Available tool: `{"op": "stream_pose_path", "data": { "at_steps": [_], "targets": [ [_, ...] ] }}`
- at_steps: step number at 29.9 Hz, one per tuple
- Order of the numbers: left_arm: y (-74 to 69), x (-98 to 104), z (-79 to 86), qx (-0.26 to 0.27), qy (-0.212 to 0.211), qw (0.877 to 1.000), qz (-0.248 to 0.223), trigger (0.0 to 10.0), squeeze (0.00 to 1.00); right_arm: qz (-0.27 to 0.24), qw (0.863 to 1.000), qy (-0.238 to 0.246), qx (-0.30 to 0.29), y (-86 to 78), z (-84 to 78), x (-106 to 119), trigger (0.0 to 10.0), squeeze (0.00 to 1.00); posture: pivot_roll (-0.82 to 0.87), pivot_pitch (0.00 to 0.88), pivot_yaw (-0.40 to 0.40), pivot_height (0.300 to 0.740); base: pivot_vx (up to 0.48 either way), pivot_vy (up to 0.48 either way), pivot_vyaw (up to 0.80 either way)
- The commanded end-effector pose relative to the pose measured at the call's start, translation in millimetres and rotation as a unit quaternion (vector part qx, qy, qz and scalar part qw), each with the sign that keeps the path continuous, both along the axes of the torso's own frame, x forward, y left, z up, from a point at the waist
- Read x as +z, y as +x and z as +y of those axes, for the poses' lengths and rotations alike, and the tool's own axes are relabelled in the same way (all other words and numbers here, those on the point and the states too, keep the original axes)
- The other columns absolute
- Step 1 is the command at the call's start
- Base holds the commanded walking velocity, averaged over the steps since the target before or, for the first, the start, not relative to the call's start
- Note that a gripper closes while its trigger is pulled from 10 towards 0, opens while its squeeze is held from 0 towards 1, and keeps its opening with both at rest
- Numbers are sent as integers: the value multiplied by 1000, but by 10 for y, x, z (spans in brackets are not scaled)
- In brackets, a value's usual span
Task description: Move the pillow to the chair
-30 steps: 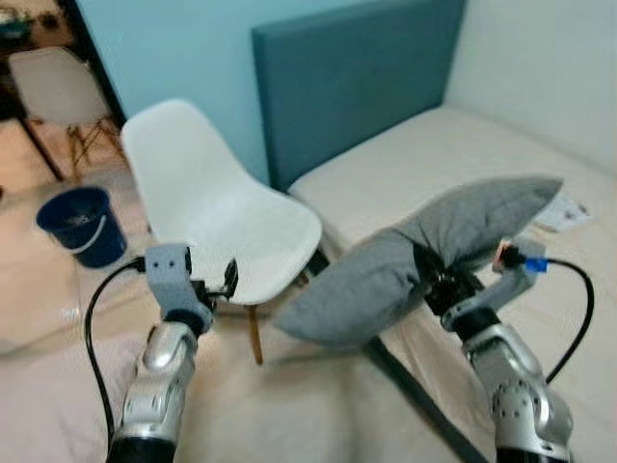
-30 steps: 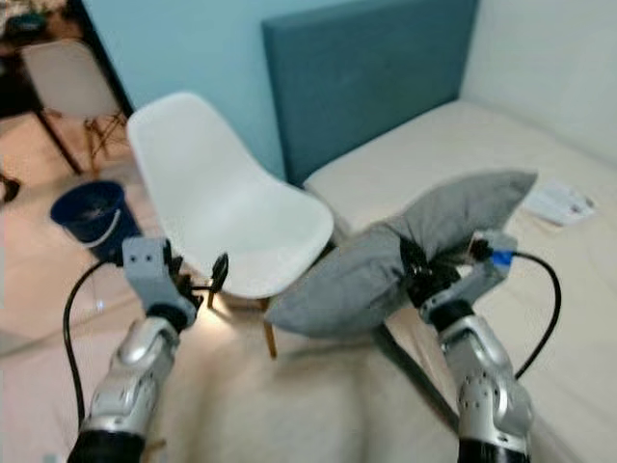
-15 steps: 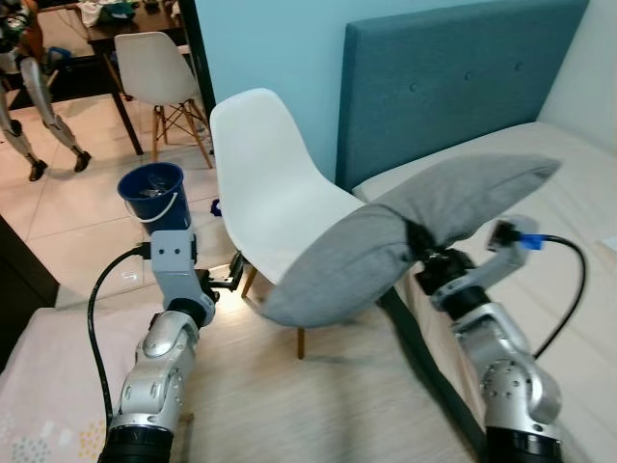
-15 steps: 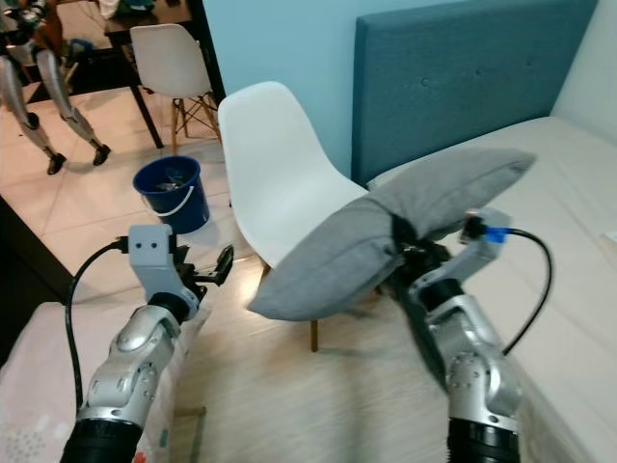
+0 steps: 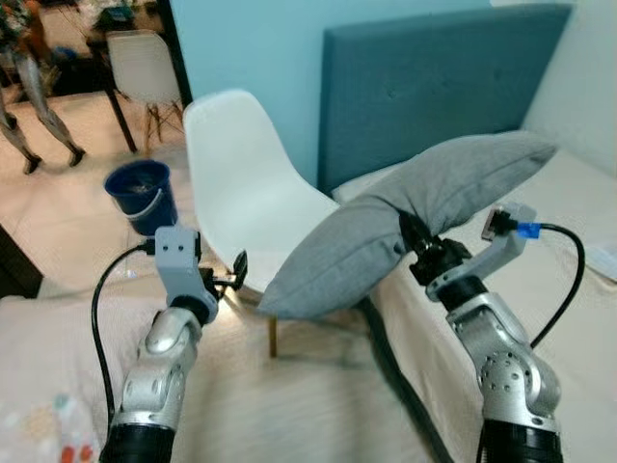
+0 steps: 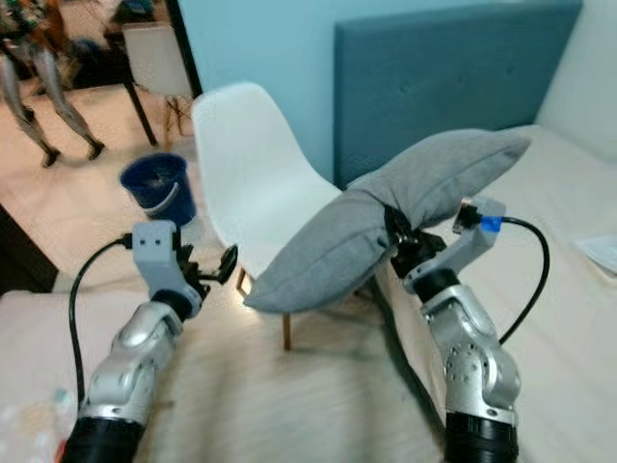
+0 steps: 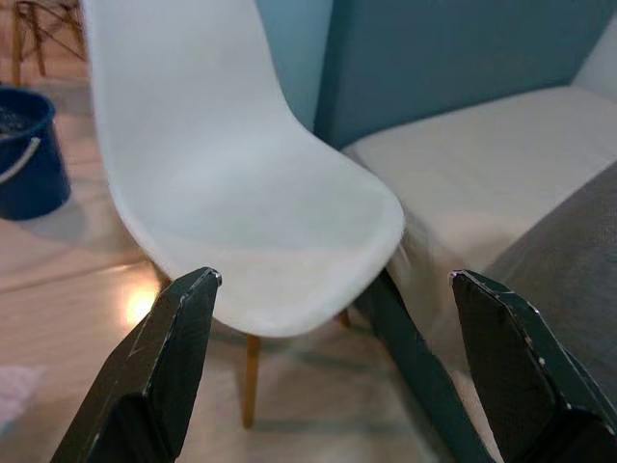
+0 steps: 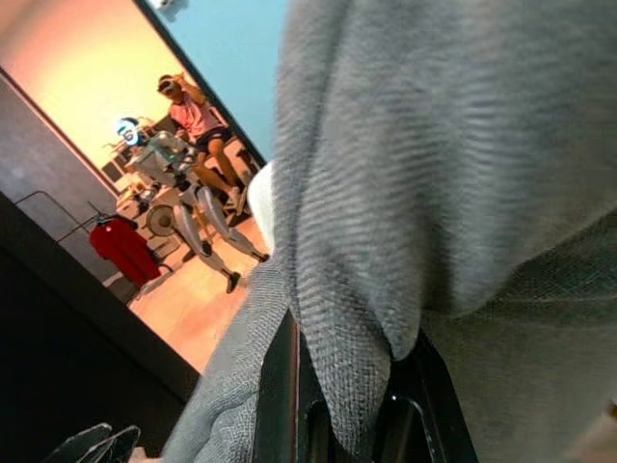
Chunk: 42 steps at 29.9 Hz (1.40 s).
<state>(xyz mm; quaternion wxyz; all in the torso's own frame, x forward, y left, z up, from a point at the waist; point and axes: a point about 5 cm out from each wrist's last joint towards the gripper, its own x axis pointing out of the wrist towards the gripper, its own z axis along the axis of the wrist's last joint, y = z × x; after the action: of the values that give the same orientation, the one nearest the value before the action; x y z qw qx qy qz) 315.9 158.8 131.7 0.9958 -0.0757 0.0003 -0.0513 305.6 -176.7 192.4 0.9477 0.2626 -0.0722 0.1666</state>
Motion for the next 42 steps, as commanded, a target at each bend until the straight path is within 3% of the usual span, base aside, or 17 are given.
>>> {"op": "stream_pose_path", "data": {
  "at_steps": [1,19,22,33,42],
  "targets": [
    [-14,-59,35,-1,-4,1000,18,10000,0,-42,999,1,17,24,74,193,10000,0,-103,104,14,740,0,0,0],
    [35,40,79,7,-11,1000,-2,10000,0,-51,998,0,29,46,109,249,10000,0,-101,94,14,740,216,0,0],
    [32,39,67,5,-11,1000,-1,10000,0,-60,998,-19,27,39,115,265,10000,0,-100,94,16,740,307,0,0],
    [26,46,42,0,-12,1000,-3,10000,0,-70,995,-57,41,7,173,265,10000,0,-102,97,14,740,311,0,716],
    [25,44,15,-1,-14,1000,-3,10000,0,-57,997,-46,33,22,138,255,10000,0,-106,94,13,740,310,0,0]
  ]
}}
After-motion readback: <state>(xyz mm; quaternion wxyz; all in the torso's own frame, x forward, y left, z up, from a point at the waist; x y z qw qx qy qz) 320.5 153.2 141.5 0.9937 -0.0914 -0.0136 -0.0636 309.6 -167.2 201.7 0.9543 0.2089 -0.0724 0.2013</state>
